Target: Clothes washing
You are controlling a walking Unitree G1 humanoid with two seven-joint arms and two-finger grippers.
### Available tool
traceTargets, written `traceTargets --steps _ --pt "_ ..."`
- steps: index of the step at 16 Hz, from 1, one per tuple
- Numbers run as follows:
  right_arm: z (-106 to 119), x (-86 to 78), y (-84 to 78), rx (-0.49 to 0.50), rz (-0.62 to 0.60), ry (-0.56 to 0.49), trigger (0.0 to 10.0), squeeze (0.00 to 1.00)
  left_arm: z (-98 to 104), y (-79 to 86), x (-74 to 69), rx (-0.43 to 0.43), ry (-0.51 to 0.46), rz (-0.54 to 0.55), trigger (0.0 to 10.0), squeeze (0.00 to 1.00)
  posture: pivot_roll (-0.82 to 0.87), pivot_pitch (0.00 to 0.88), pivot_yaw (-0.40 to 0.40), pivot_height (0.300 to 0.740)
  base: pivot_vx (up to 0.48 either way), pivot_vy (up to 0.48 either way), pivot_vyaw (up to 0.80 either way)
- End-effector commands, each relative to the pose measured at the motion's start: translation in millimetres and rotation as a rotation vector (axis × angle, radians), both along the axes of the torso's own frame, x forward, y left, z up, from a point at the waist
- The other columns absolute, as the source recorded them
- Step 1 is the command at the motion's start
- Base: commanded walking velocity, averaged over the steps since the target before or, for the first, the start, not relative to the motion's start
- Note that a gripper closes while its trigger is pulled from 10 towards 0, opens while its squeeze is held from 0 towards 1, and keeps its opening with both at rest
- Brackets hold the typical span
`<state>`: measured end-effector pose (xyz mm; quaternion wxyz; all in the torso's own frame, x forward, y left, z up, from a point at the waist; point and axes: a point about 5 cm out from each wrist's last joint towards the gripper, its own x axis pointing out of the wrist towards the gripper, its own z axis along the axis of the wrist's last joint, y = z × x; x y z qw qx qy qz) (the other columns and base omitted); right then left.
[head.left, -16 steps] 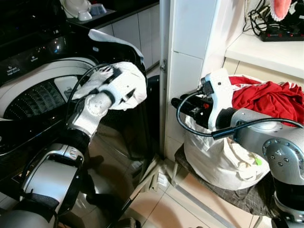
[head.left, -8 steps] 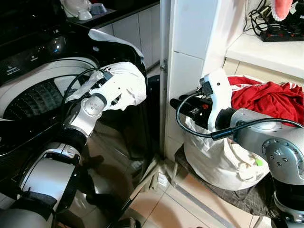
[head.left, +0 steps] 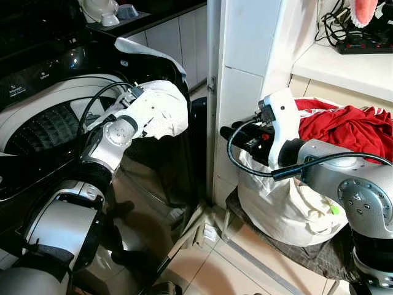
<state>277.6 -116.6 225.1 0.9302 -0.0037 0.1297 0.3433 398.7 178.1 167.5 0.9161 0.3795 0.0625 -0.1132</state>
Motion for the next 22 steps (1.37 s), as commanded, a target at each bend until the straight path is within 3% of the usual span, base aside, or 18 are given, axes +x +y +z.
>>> traceTargets --steps 1,6,9,10,11,13,14,15,16,17,18,19,22 --pt "6 2.0 2.1 0.007 0.013 -0.02 10.0 0.0 5 7.6 2.0 -0.01 0.001 0.033 0.0 0.0 -0.07 0.0 0.082 0.74 0.0 0.0 0.0" --pt "8 3.2 1.1 0.012 0.01 -0.028 10.0 0.0 19 18.4 6.5 -0.031 -0.031 0.101 0.0 0.0 -0.06 0.0 0.08 0.74 0.0 0.0 0.0" --pt "11 4.5 0.8 0.015 0.009 -0.037 10.0 0.0 53 38.0 13.9 -0.019 -0.127 0.22 0.0 0.0 -0.06 0.0 0.079 0.74 0.0 0.0 0.0" --pt "12 5.5 0.9 0.017 0.009 -0.041 10.0 0.0 75 50.2 16.0 0.006 -0.191 0.287 0.0 0.0 -0.07 0.0 0.078 0.74 0.0 0.0 0.0" --pt "13 6.2 1.0 0.016 0.01 -0.045 10.0 0.0 98 65.8 15.6 0.086 -0.275 0.394 0.0 0.0 -0.07 0.0 0.079 0.74 0.0 0.0 0.0" --pt "14 6.9 1.3 0.014 0.012 -0.05 10.0 0.0 125 83.0 12.0 0.259 -0.381 0.511 0.0 0.0 -0.07 0.0 0.079 0.74 0.0 0.0 0.0" --pt "15 7.2 2.4 0.015 0.018 -0.052 10.0 0.0 135 89.2 10.1 0.336 -0.406 0.557 2.3 0.0 -0.07 0.0 0.079 0.74 0.0 0.0 0.0" --pt "15 7.3 2.7 0.015 0.019 -0.053 10.0 0.0 136 90.0 9.9 0.346 -0.407 0.565 2.3 0.0 -0.07 0.0 0.079 0.74 0.0 0.0 0.0" --pt "15 7.3 5.0 0.016 0.028 -0.05 10.0 0.0 124 88.9 11.2 0.322 -0.327 0.55 10.0 0.0 -0.07 0.0 0.078 0.74 0.0 0.0 0.0" --pt "15 7.1 5.9 0.017 0.031 -0.049 10.0 0.0 116 88.0 11.6 0.288 -0.283 0.548 10.0 0.0 -0.07 0.0 0.08 0.74 0.0 0.0 0.0" --pt "14 6.9 6.2 0.016 0.032 -0.048 10.0 0.0 107 85.3 12.4 0.238 -0.229 0.535 10.0 1.0 -0.07 0.0 0.084 0.74 0.0 0.0 0.0" --pt "14 6.2 5.4 0.016 0.029 -0.048 10.0 0.0 93 80.3 13.3 0.177 -0.153 0.515 10.0 1.0 -0.08 0.0 0.089 0.74 0.0 0.0 0.0" --pt "14 5.5 4.4 0.017 0.026 -0.047 10.0 0.0 88 78.5 13.4 0.142 -0.125 0.511 10.0 1.0 -0.08 0.0 0.091 0.74 0.0 0.0 0.0"
